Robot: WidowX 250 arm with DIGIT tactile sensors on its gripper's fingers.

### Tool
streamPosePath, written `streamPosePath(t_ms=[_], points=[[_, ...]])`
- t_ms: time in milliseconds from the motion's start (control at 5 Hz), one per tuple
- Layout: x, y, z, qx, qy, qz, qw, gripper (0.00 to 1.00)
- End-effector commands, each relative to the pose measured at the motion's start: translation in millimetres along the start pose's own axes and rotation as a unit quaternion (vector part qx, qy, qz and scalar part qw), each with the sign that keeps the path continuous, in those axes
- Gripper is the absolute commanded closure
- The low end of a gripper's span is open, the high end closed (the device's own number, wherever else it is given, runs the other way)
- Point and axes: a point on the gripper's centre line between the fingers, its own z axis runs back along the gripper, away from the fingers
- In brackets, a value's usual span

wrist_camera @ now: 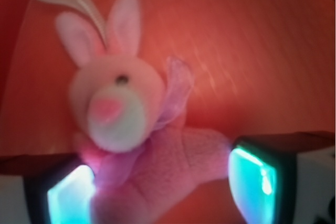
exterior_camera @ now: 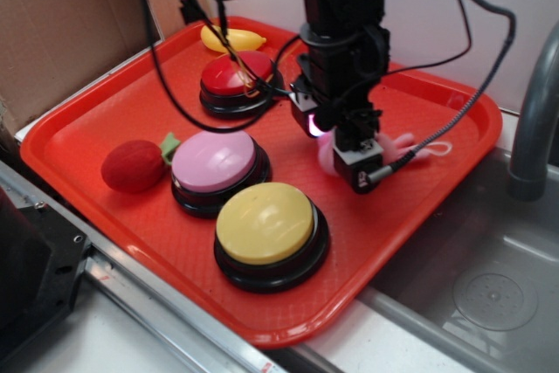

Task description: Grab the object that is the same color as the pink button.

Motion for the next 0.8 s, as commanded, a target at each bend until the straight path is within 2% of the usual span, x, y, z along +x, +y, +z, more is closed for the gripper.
streamPosePath(t_ms=[0,200,400,600], points=[[3.8,-8.4,-1.1,0.009,-0.026,-0.002,1.0,1.0],[-2.5,-2.1,21.5,0.012,-0.012,0.016,1.0,1.0],[-12.4,19.0,68.5,-0.024,0.001,0.073,0.997,1.0],[-30.9,53.3,117.0,-0.037,-0.011,0.149,0.988,1.0]])
